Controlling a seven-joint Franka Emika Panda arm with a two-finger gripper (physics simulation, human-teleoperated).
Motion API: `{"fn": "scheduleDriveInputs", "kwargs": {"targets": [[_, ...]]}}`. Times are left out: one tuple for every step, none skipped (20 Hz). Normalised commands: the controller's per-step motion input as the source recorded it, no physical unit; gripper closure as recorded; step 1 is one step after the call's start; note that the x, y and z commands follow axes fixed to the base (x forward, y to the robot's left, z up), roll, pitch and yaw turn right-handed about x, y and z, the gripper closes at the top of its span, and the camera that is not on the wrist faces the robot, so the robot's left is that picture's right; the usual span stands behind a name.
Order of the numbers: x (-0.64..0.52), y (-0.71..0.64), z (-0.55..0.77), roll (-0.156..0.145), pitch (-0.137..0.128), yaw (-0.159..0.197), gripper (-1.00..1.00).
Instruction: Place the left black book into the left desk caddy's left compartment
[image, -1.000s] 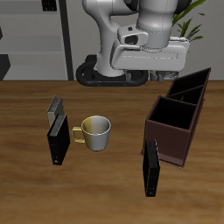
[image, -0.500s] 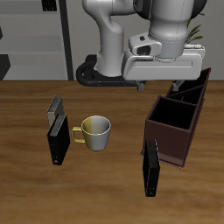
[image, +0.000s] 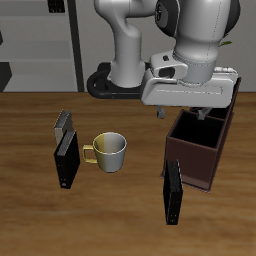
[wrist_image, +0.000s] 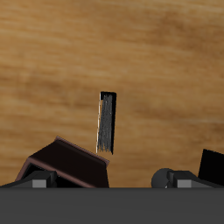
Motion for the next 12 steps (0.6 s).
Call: {"fn": "scheduleDriveInputs", "kwargs": {"targets": [[-0.01, 0.05, -0.01, 0.0, 0.0, 0.0, -1.0], [0.07, -0.17, -0.35, -0.012, 0.055, 0.023, -1.0], [0.02, -0.53, -0.63, -0.034, 0.014, 0.03, -1.0], [-0.02, 0.07, 0.01, 0.0, 0.0, 0.0, -1.0], [0.05, -0.26, -0.3, -0.041, 0.035, 0.003, -1.0], [-0.04, -0.18, -0.21, -0.033, 0.01, 0.03, -1.0], [-0.03, -0.16, -0.25, -0.019, -0.014, -0.05, -1.0], [-0.01, 0.11, -0.26, 0.055, 0.018, 0.106, -1.0], [-0.01, -0.18, -0.25, -0.045, -0.026, -0.083, -1.0], [0.03, -0.02, -0.26, 0.003, 0.02, -0.028, -1.0], [0.03, -0.11, -0.32, -0.002, 0.002, 0.004, -1.0], [0.0, 0.0, 0.0, 0.0, 0.0, 0.0, -1.0]]}}
